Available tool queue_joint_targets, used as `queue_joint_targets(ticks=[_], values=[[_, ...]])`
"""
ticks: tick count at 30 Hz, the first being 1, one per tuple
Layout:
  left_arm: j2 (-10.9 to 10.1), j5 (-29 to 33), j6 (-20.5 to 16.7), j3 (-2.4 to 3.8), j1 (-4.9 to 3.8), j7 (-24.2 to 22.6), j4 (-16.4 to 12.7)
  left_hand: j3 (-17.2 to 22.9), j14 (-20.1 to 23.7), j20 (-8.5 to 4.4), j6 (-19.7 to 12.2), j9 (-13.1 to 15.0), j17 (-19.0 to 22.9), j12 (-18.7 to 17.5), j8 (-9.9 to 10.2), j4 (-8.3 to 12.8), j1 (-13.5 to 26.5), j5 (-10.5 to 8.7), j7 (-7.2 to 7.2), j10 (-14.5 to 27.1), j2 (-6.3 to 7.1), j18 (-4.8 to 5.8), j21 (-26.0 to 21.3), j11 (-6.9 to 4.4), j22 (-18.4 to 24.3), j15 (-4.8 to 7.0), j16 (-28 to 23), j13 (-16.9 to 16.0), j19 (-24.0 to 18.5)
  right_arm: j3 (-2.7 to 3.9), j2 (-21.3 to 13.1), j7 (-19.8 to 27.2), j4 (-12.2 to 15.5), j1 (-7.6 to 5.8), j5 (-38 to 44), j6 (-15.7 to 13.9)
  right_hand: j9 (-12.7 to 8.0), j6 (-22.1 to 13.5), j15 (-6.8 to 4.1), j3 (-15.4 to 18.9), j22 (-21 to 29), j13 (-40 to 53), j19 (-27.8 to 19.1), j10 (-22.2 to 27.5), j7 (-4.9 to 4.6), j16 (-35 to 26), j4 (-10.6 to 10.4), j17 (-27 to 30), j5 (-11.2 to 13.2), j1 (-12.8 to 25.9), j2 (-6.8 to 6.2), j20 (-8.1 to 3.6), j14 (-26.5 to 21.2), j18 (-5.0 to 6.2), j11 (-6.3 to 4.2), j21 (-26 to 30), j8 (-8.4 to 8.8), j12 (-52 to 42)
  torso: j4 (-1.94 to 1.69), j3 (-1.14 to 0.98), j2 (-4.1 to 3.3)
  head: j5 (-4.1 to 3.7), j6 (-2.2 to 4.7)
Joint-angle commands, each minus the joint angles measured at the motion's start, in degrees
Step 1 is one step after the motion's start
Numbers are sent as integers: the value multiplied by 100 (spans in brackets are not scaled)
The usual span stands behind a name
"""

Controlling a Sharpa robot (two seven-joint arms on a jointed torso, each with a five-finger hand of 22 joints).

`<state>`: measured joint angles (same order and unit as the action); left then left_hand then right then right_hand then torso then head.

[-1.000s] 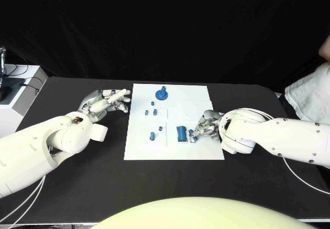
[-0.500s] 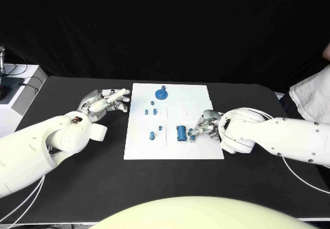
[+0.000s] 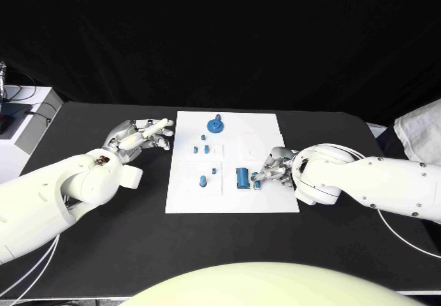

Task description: Assemble the parts on the task board

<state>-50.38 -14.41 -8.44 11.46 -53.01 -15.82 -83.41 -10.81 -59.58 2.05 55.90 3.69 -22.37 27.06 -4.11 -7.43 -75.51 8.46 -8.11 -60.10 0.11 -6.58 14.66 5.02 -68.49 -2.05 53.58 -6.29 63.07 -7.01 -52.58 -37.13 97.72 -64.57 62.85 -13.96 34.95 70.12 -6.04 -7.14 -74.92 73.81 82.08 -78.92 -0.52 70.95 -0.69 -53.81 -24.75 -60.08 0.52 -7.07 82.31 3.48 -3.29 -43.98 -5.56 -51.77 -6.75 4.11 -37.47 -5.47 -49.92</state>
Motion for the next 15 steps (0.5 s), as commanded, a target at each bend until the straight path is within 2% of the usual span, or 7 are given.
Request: queue_joint_targets(ticks=[1, 5, 6, 7, 10, 12, 15], values=[[8, -10, 71, 5, 2, -24, -7, 3, 9, 1, 5, 5, 0, 1, 0, 3, -2, 3, -7, 15, -19, 88, -19, -9, -7, 5, 25, 3, 22, 0, -7, 11, 4, 5, 60, 138, -13, 46, -52, 54, -529, 7, -4, 24, 4, 10, -5, -7, -21, -7, -63, -17, 6, -58, -20, -3, -24, 10, -1, -1, 0, -4, -8], [10, -10, 70, 5, 2, -24, -5, 3, 9, 1, 5, 5, 0, 1, 0, 3, -2, 3, -7, 15, -19, 88, -19, -9, -7, 5, 25, 3, 22, 0, -9, 13, 1, 5, 61, 139, -34, 51, -44, 205, -524, 7, -11, 32, -4, -8, -61, 11, 21, 68, -140, -13, 2, -56, -12, 21, -26, 24, 0, 0, 0, -4, -8], [11, -10, 70, 5, 2, -24, -4, 3, 9, 1, 5, 5, 0, 1, 0, 3, -2, 3, -7, 15, -19, 88, -19, -9, -7, 5, 25, 3, 22, 0, -10, 14, -2, 5, 64, 132, -35, 57, -42, 276, -526, 9, -9, 31, -8, -7, -85, 8, -48, 96, -157, -12, 4, -56, -10, 16, -30, 21, -1, 1, 0, -5, -8], [11, -10, 70, 5, 2, -24, -5, 3, 9, 1, 5, 5, 0, 1, 0, 3, -2, 3, -7, 15, -19, 88, -19, -9, -7, 5, 25, 3, 22, 0, -12, 14, -4, 5, 67, 124, -39, 60, -38, 443, -524, 12, -10, 30, -5, -11, -113, 9, -140, 111, -144, -9, 5, -54, -9, 25, -35, 21, -3, 1, -1, -5, -8], [10, -10, 67, 5, 2, -23, -5, -11, 12, 2, -2, 5, 2, 2, 2, 1, -5, 3, -11, 21, -31, 88, -27, -6, -13, 3, 27, 4, 21, 0, -16, 15, -14, 5, 91, 91, -51, 61, -33, 728, -521, 14, -12, 32, -17, -19, -197, 18, 35, 131, -140, -3, 5, -49, 0, 41, -36, 23, -6, 3, -2, -8, -8], [9, -10, 65, 5, 2, -23, -4, -11, 12, 2, -2, 5, 2, 2, 2, 1, -5, 3, -11, 21, -31, 88, -27, -6, -13, 3, 27, 4, 21, 0, -17, 15, -23, 5, 129, 75, -66, 59, -30, 981, -520, 12, -11, 35, -21, -26, -256, 23, 28, 59, -75, 0, 6, -45, 4, 51, -36, 32, -5, 4, -3, -8, -8], [9, -10, 64, 5, 2, -23, -4, -11, 12, 2, -2, 5, 2, 2, 2, 1, -5, 3, -11, 21, -31, 88, -27, -6, -13, 3, 27, 4, 21, 0, -19, 15, -34, 4, 177, 60, -79, 60, -30, 1183, -522, 10, -7, 37, -29, -27, -338, 19, 70, 13, -35, 4, 5, -45, 6, 52, -40, 39, -6, 6, 1, -14, -8]])
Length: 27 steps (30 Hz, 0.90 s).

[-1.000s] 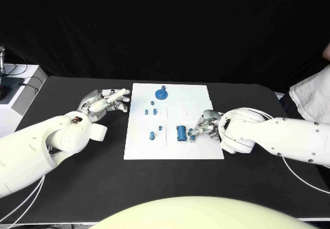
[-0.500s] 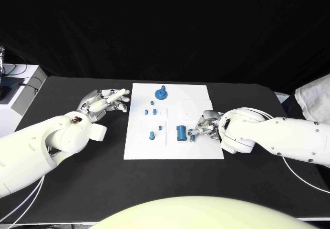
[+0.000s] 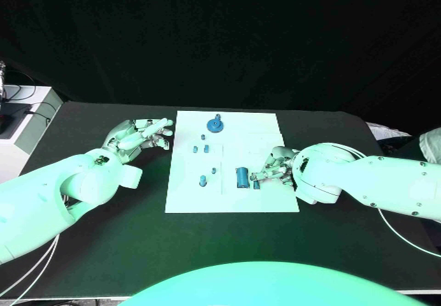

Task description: Assemble the parts on the task board

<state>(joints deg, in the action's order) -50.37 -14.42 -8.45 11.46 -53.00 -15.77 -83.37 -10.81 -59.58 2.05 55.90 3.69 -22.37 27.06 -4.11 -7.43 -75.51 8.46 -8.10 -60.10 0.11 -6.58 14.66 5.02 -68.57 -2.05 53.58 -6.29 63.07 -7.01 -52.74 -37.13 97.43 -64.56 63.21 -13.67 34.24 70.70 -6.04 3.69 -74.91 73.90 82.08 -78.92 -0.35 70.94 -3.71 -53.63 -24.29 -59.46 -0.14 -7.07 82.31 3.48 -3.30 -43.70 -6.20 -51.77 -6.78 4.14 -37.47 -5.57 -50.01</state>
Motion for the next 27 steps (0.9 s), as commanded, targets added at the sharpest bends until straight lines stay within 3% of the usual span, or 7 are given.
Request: queue_joint_targets(ticks=[1, 16, 18, 23, 27], values=[[8, -10, 65, 5, 2, -29, -8, -12, 12, 3, -2, 5, 2, 2, 2, 1, -5, 3, -11, 21, -31, 88, -27, -6, -5, 3, 27, 4, 21, 0, -3, 15, -9, 4, 152, 27, -11, 3, -31, 136, -523, 1, -7, 37, -46, -26, -50, 1, 29, -59, 35, 3, 6, -45, 7, 26, 23, 39, -3, 4, 2, -4, 1], [6, -14, 46, 5, 2, -29, -10, -13, 15, 4, -6, 5, 2, 6, 0, 7, -14, 2, -13, 22, -28, 88, -34, -6, -12, 3, 31, 4, 21, 0, -40, 105, 51, 4, 144, -19, -19, 2, -31, 262, -521, 4, -9, 33, -47, -31, -85, 2, 68, -150, 27, 3, 4, -43, 8, 35, 12, 37, -10, 5, 2, -17, 4], [7, -14, 47, 5, 2, -29, -10, -13, 15, 4, -6, 5, 2, 6, 0, 7, -14, 2, -13, 22, -28, 88, -34, -6, -12, 3, 31, 4, 21, 0, -64, 156, 79, 5, 104, -14, -15, 1, -32, 257, -518, 2, -12, 36, -47, -36, -31, 7, 134, -208, 13, 3, 4, -43, 9, 45, 7, 40, -12, 5, 4, -12, 1], [5, -15, 49, 5, 3, -31, -10, -13, 15, 4, -6, 5, 2, 6, 0, 7, -14, 2, -13, 22, -28, 88, -34, -6, -12, 3, 31, 4, 21, 0, -174, 329, 207, 17, -6, 68, 7, 7, -35, 212, -523, -1, -8, 33, -41, -36, 200, 3, 641, -415, -61, 1, 6, -47, 6, 29, -21, 34, -9, 2, 0, -1, 1], [4, -15, 51, 5, 3, -31, -8, -13, 15, 4, -6, 5, 2, 6, 0, 7, -14, 2, -13, 22, -28, 88, -34, -6, -12, 3, 31, 4, 21, 0, -261, 430, 286, 35, -58, 82, 48, 32, -44, 153, -529, 4, -2, 18, -20, -34, 310, -3, 872, -530, -74, -4, 7, -50, -10, 8, -75, 10, -9, -1, 0, -1, 1]])
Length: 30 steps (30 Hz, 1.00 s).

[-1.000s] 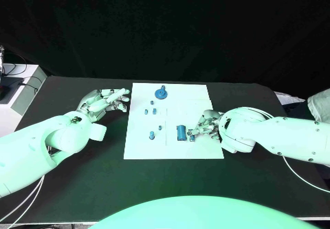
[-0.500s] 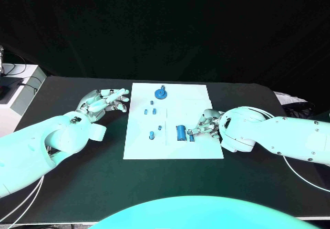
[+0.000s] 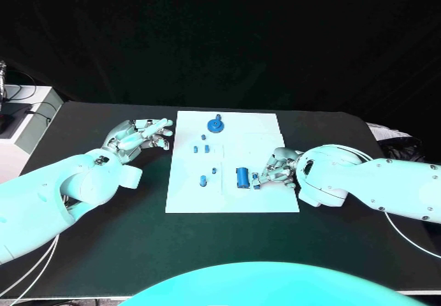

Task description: Assemble the parts on the task board

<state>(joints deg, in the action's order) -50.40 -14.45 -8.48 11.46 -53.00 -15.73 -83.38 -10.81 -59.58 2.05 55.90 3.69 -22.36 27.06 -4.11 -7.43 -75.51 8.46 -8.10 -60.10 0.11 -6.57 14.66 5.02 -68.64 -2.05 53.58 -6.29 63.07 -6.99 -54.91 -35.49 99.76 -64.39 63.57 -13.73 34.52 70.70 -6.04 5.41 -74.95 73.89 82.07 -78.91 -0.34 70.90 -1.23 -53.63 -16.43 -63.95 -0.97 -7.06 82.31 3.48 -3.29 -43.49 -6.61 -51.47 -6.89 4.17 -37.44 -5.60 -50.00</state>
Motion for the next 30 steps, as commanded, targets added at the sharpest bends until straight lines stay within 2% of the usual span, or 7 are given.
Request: queue_joint_targets(ticks=[1, 8, 21, 30], values=[[7, -12, 55, 5, 2, -35, -7, -13, 15, 3, -6, 5, 2, 6, 0, 7, -14, 2, -13, 23, -28, 88, -34, -6, -5, 3, 31, 4, 21, -2, -66, 289, 70, 22, -110, 89, 29, 30, -47, -27, -525, 11, -2, 8, -19, -32, 78, -1, 84, -95, 8, -7, 6, -51, -13, -14, -44, -35, 2, -4, -2, 1, 0], [9, -13, 61, 5, 4, -35, -2, -13, 15, 3, -6, 5, 2, 6, 0, 7, -14, 2, -13, 23, -28, 88, -34, -6, -5, 3, 31, 4, 21, -2, -171, 348, 120, 53, -158, 100, 64, 23, -55, -53, -531, 10, 5, -9, 0, -26, 162, -10, 123, -135, 17, -18, 9, -61, -25, -44, -94, -51, 12, -4, -3, 1, 0], [14, -14, 64, 5, 9, -36, 4, -13, 15, 3, -6, 5, 2, 6, 0, 7, -14, 2, -13, 23, -28, 88, -34, -6, -5, 3, 31, 4, 21, -2, -167, 301, 54, 74, -128, 128, 78, 15, -67, -87, -534, 9, 6, -16, 21, -28, 314, -10, 137, -275, 109, -30, 9, -70, -40, -62, -138, -61, -2, 4, -1, -15, 0], [20, -14, 72, 5, 10, -33, 13, -13, 15, 3, -6, 5, 2, 6, 0, 7, -14, 2, -13, 23, -28, 88, -34, -6, -5, 3, 31, 4, 21, -2, -17, 161, -105, 91, -23, -55, 67, 7, -73, -103, -532, 3, 5, -17, 31, -39, 379, 1, 106, -341, 225, -37, 8, -75, -48, -54, -150, -56, -8, 0, 4, -9, 0]])
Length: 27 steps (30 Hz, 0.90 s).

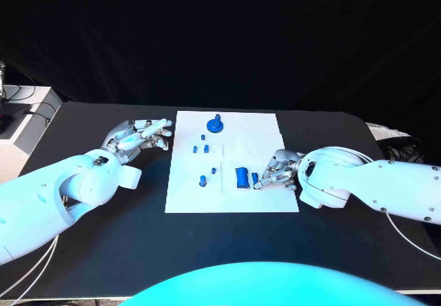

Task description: Assemble the parts on the task board

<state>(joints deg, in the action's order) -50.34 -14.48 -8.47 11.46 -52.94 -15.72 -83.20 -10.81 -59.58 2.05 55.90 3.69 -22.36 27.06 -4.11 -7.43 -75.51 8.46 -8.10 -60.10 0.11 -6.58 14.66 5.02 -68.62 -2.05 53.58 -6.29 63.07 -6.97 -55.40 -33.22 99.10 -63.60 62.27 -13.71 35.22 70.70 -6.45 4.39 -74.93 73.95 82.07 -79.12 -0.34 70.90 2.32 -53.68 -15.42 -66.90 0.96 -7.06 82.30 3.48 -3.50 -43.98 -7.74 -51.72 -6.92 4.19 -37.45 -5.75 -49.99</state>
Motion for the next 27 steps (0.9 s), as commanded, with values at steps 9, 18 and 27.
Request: queue_joint_targets(ticks=[9, 18, 27], values=[[19, -11, 73, 5, 7, -32, 3, -17, 15, 2, 2, 5, 3, 15, -1, 10, -12, 0, -12, 24, -43, 88, -43, -7, -20, 3, 36, 0, 27, -4, 144, -146, -168, 14, 186, -94, -3, 9, -37, -9, -536, 1, 8, -6, 41, -39, 64, 4, 2, -69, 80, -42, 9, -78, -35, -15, -54, -46, 4, -3, -2, 9, -1], [20, -11, 75, 5, 8, -28, 6, -17, 15, 2, 2, 5, 3, 15, -1, 10, -12, 0, -12, 24, -43, 88, -43, -7, -20, 3, 36, 0, 27, -4, 147, -140, -208, 15, 187, 17, -7, 5, -39, -3, -535, 1, 6, -5, 41, -43, 106, 9, 20, -94, 71, -45, 8, -81, -35, -12, -63, -46, 3, -2, 0, 5, -1], [24, -11, 76, 5, 13, -33, 6, -17, 15, 2, 2, 5, 3, 15, -1, 10, -12, 0, -12, 24, -43, 88, -43, -7, -20, 3, 36, 0, 27, -5, 144, -73, -199, 18, 177, -34, -30, 8, -40, -22, -533, 0, 1, -1, 44, -50, 195, 14, 155, -225, 65, -47, 8, -84, -37, 1, -65, -42, 8, 1, 2, -4, -1]])
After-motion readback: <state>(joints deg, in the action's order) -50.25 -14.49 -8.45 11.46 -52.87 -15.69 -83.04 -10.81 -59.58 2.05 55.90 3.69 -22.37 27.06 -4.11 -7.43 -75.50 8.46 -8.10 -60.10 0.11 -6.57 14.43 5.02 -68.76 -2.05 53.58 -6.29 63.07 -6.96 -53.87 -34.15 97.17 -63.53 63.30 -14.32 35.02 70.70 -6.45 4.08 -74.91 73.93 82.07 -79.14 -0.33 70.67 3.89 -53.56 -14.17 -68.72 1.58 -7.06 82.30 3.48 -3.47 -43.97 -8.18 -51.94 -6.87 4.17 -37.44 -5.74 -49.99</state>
